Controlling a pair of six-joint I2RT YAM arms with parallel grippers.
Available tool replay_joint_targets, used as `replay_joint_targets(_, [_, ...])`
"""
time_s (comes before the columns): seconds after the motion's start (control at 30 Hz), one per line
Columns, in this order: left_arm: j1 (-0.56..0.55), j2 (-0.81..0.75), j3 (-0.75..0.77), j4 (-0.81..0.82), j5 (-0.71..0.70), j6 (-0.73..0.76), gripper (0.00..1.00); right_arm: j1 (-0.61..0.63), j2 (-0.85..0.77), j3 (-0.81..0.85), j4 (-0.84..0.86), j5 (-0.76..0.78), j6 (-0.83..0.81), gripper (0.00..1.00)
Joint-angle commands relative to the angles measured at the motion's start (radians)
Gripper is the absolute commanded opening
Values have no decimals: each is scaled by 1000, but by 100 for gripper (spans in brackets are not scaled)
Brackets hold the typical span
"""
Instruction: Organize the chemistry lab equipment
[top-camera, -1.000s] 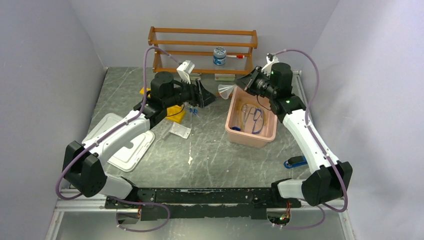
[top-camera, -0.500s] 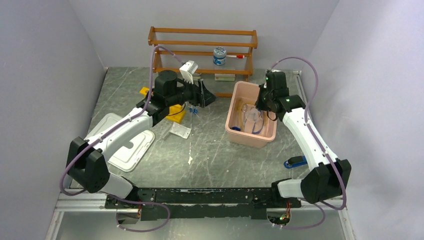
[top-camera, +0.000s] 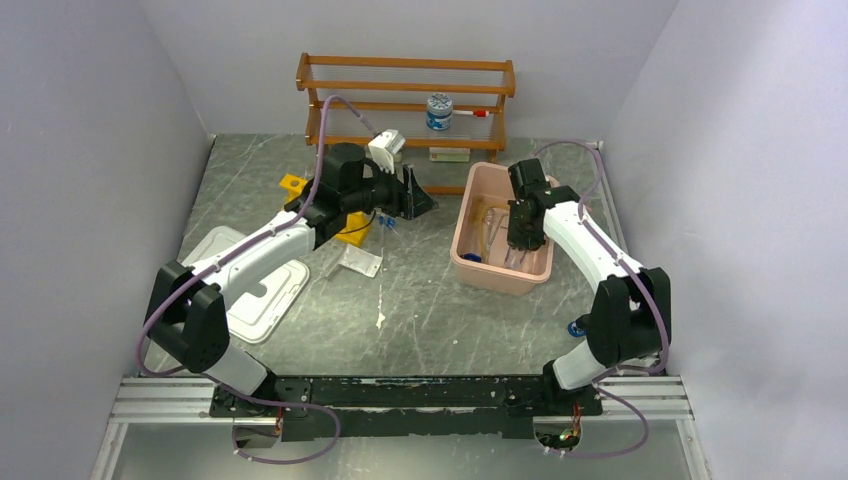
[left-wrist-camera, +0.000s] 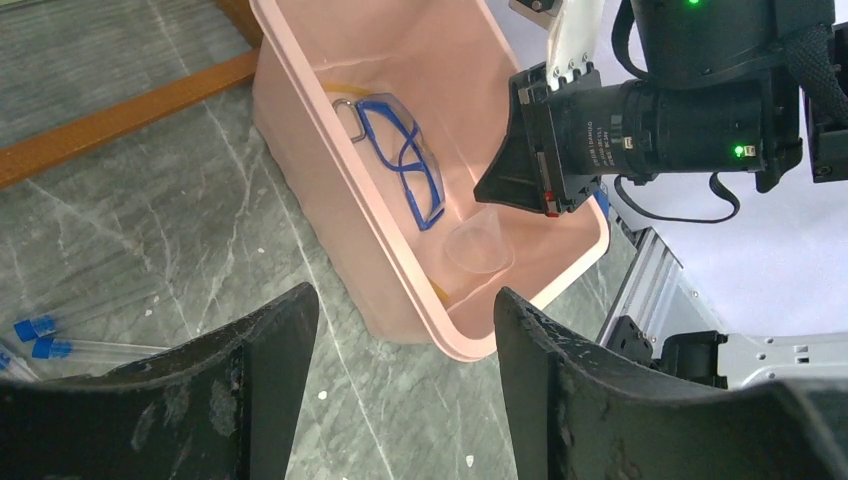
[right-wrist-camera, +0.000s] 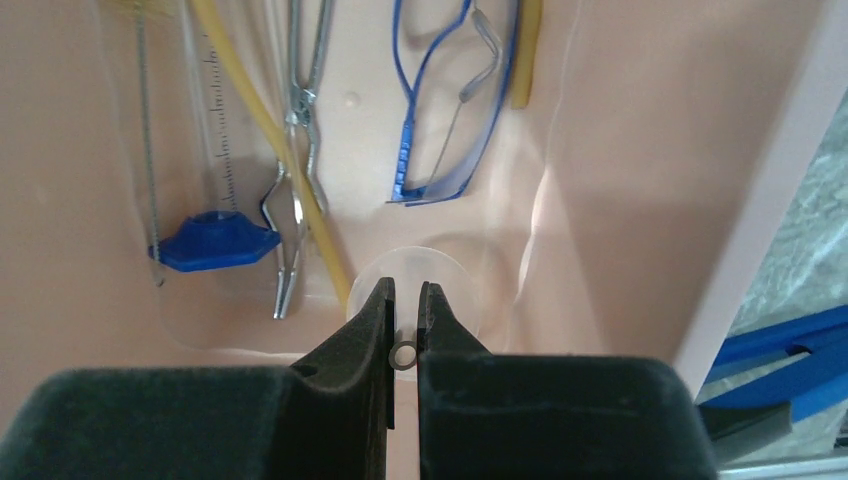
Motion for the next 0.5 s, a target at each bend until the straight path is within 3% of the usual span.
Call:
replay_joint_targets(0.0, [-1,1,30,-7,-1,25,69,-3,20,-6,-26,70,12,7])
replay_joint_targets(0.23, [-2,3,25,-68,-126,17,73,-3,19,29,-25,101,22,31])
replay_joint_targets(0.47, [2,9,33,-212,-349,-15,75,15,8,132,-36,125,21,36])
